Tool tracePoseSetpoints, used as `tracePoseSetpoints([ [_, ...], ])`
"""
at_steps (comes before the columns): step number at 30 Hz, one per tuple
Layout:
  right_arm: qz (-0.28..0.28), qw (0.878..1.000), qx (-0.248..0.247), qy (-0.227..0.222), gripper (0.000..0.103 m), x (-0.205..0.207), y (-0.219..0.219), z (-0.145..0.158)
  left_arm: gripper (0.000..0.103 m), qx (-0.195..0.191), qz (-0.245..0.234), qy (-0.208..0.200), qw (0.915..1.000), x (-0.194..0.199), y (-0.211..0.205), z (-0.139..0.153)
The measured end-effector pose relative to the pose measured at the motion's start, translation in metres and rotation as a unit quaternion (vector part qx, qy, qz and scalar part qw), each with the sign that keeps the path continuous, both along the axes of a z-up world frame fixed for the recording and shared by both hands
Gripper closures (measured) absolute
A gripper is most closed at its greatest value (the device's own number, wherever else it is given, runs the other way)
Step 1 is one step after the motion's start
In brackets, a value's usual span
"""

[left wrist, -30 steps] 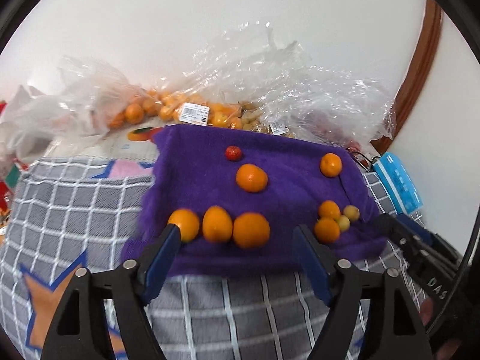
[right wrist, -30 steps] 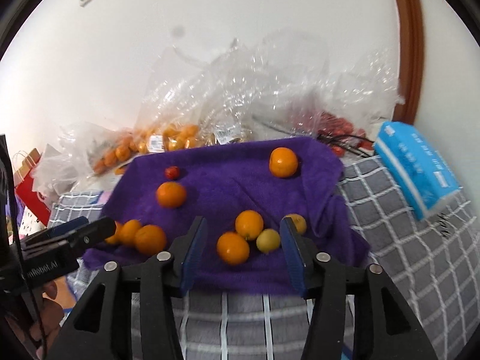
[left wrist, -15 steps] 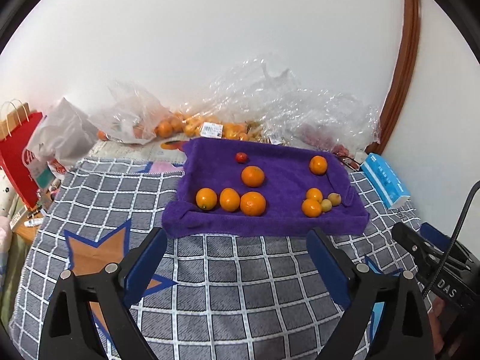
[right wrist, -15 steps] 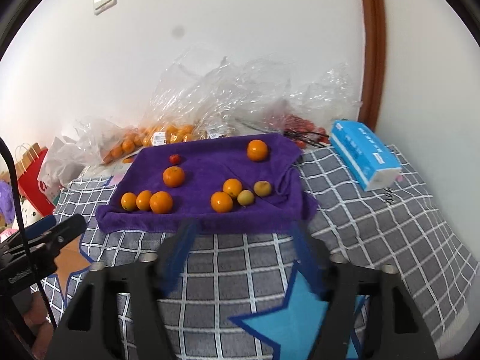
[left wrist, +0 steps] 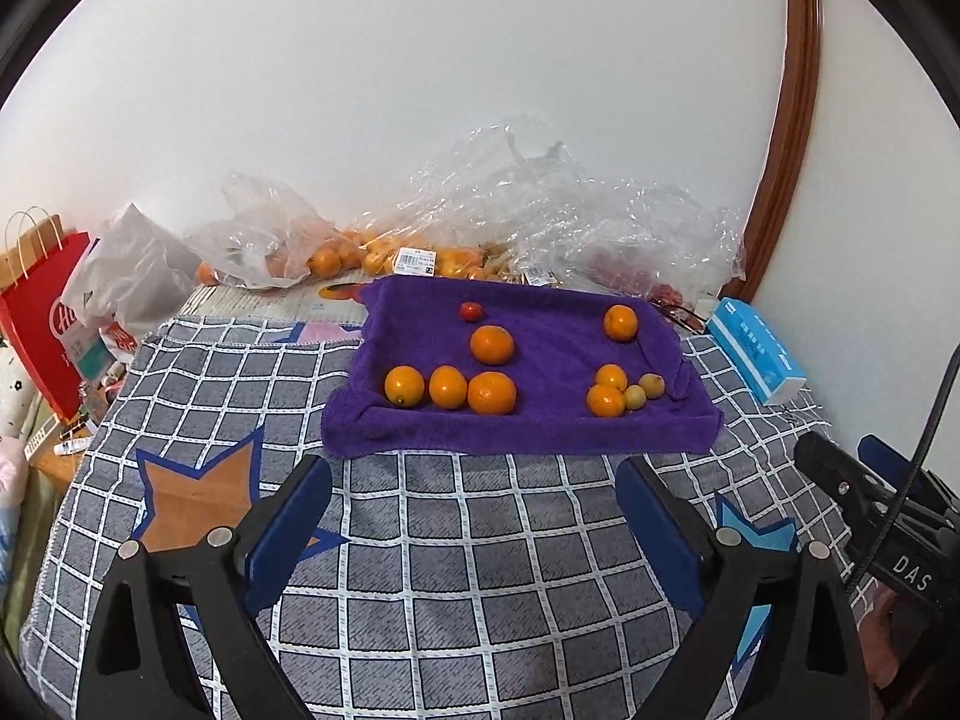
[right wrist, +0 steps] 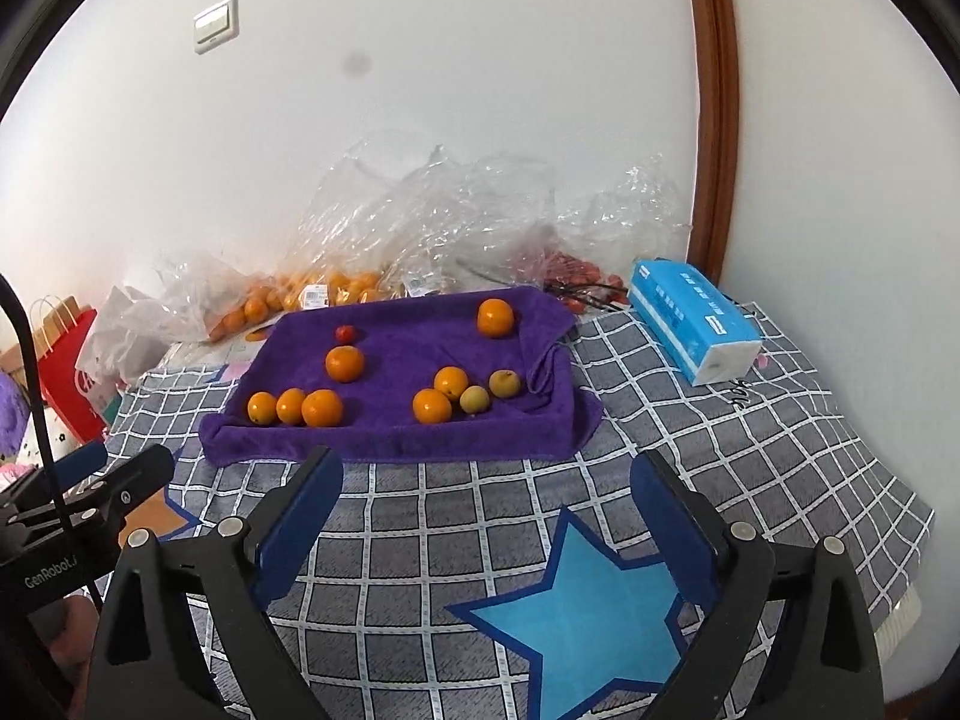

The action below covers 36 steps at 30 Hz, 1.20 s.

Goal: Organize fruits

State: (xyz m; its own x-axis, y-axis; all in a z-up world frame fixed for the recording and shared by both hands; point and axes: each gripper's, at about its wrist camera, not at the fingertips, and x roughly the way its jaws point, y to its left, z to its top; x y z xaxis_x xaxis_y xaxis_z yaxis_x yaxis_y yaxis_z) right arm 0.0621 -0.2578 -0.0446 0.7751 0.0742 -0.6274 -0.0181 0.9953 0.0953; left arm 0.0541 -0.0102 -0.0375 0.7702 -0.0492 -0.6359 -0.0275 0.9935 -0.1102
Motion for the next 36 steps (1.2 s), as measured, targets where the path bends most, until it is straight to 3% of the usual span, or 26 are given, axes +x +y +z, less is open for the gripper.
tracePoseSetpoints([
  [36,-0.009,1.000,0.001,-0.001,0.007,-0.0081,-0.0046,0.0028,0.007,-0.006,0.009,-0.003,0.9999,-0.0054,0.0013,0.0051],
])
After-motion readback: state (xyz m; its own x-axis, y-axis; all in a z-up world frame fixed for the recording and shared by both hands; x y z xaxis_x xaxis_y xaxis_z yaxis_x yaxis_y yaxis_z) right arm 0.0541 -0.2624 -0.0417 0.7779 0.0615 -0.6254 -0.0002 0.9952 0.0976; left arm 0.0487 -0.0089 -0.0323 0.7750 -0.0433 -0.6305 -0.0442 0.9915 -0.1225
